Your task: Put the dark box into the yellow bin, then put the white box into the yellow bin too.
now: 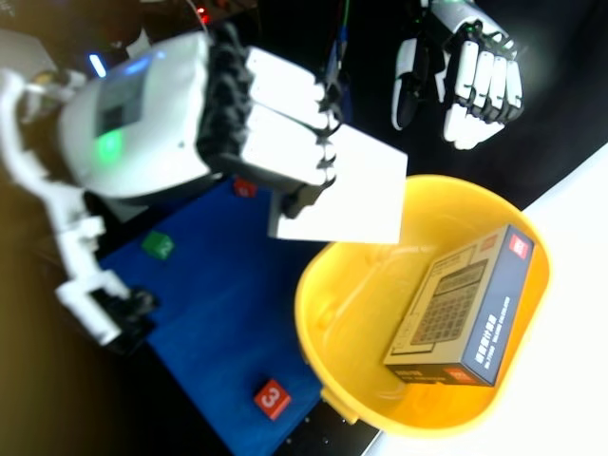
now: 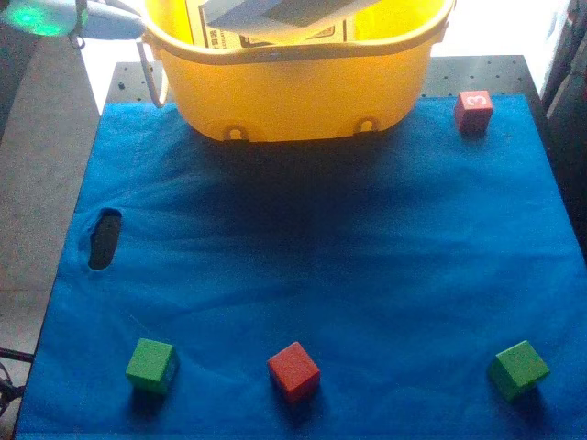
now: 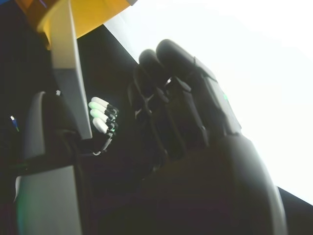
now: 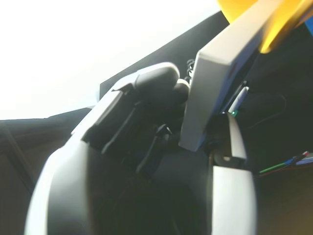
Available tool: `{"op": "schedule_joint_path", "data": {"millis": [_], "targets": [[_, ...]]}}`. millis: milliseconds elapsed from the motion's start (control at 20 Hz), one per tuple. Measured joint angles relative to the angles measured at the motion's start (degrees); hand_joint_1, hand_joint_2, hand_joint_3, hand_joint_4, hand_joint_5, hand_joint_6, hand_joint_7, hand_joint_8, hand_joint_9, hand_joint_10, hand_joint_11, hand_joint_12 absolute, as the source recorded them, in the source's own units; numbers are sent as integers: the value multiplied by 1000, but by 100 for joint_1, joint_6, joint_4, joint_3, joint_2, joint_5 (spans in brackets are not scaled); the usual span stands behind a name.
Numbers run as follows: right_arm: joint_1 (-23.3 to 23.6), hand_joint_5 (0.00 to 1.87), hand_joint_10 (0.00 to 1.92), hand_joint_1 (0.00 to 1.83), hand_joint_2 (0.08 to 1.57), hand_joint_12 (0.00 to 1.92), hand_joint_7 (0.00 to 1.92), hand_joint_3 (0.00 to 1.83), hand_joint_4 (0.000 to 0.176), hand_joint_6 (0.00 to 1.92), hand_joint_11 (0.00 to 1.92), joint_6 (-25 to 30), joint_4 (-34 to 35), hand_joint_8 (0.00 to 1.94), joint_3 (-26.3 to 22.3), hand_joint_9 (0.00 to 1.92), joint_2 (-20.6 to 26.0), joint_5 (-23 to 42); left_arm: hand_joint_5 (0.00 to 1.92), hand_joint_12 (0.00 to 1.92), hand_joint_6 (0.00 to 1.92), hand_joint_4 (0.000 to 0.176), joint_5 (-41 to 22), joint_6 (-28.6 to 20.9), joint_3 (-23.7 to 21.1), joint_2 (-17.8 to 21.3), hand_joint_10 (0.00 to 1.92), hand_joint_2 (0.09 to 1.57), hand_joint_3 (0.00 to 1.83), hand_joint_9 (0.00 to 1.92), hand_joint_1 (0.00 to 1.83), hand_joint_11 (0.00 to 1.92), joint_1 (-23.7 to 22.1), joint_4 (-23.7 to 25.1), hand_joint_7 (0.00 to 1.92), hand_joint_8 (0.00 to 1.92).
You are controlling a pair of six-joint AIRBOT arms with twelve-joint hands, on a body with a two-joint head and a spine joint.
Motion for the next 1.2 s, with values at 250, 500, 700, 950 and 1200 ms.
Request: {"op": "schedule_joint_path", "data": {"millis": [250, 500, 700, 950, 1200], "targets": [[0, 1123, 1105, 1277, 1082, 1264, 1047, 0, 0, 513, 944, -2, -9, 1134, 0, 1048, 11, -2, 607, 1270, 0, 0, -35, -2, 0, 20, 712, 961, 0, 616, 1123, 444, 0, -20, 687, 106], [0, 814, 422, 1148, 996, 837, 915, 1, 0, 76, 742, -20, -7, 139, 0, 933, 35, -11, 585, 1150, 0, 0, -46, -2, 0, 22, 574, 957, 0, 697, 1141, 492, 0, -22, 658, 35], [0, 202, 2, 935, 973, 578, 384, 1, 71, 0, 276, -22, -28, 0, 0, 446, 35, -13, 538, 980, 0, 0, -66, -2, 0, 26, 119, 940, 1, 789, 1165, 445, 46, -44, 550, 5], [0, 128, 2, 910, 949, 734, 190, 0, 87, 5, 71, -22, -46, 1, 0, 248, 39, -17, 528, 1008, 1, 0, -70, -2, 0, 26, 82, 964, 6, 794, 1175, 464, 46, -57, 492, 2], [0, 153, 7, 896, 942, 781, 222, 0, 89, 1, 72, -22, -50, 1, 0, 295, 85, -48, 559, 999, 2, 0, -72, -2, 0, 26, 66, 963, 0, 827, 1203, 457, 46, -57, 558, 5]]}}
